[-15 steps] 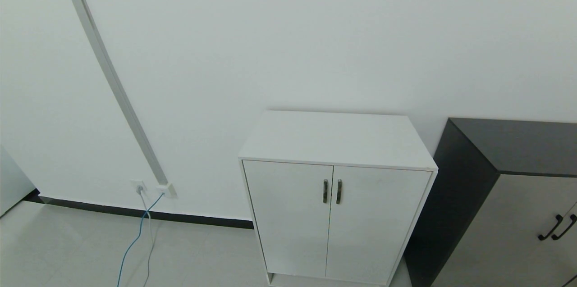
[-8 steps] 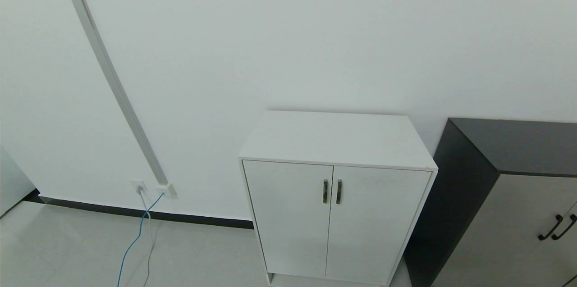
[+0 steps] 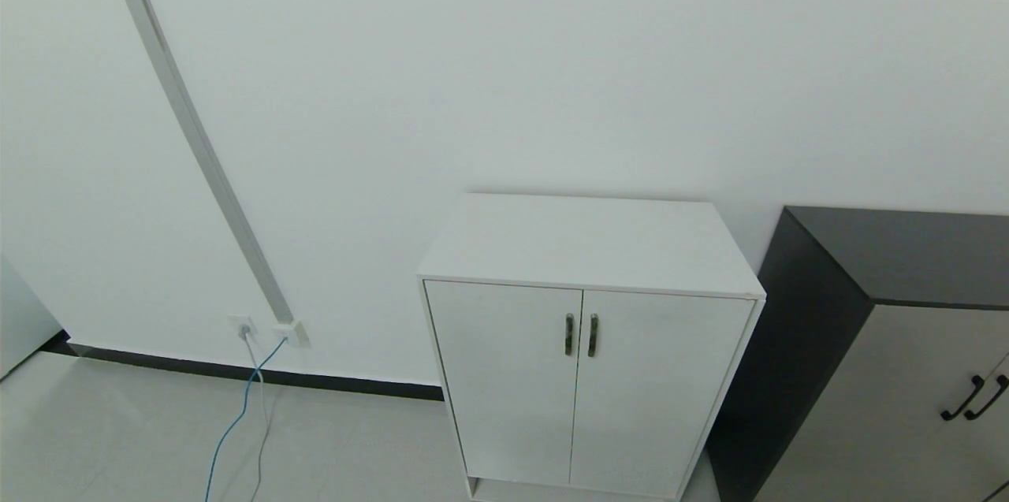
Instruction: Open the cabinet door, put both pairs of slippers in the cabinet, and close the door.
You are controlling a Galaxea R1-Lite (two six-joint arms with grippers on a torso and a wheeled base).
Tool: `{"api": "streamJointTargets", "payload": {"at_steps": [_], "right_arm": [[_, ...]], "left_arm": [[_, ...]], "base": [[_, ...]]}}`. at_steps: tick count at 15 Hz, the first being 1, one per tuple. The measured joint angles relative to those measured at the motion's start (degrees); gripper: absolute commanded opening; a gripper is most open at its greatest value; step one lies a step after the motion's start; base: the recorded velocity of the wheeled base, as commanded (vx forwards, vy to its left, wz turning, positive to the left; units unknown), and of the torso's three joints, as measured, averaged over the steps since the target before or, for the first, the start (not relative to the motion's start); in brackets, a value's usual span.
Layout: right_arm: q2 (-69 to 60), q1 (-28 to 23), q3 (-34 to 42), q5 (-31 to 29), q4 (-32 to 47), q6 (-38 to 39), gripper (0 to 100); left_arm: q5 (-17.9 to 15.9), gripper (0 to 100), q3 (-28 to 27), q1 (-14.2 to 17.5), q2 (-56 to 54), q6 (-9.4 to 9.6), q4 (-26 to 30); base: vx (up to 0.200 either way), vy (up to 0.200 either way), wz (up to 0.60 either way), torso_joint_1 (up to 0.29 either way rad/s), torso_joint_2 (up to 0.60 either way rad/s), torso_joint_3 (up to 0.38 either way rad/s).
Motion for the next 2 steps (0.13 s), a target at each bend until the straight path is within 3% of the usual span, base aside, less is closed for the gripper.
{"api": "streamJointTargets", "payload": {"at_steps": [2], "right_arm": [[-0.04,0.0,0.0,0.0,0.0,0.0,0]], "left_arm": [[0.02,0,0.02,0.0,0.0,0.0,0.0]], "base": [[0.0,0.0,0.0,0.0,0.0,0.0]]}}
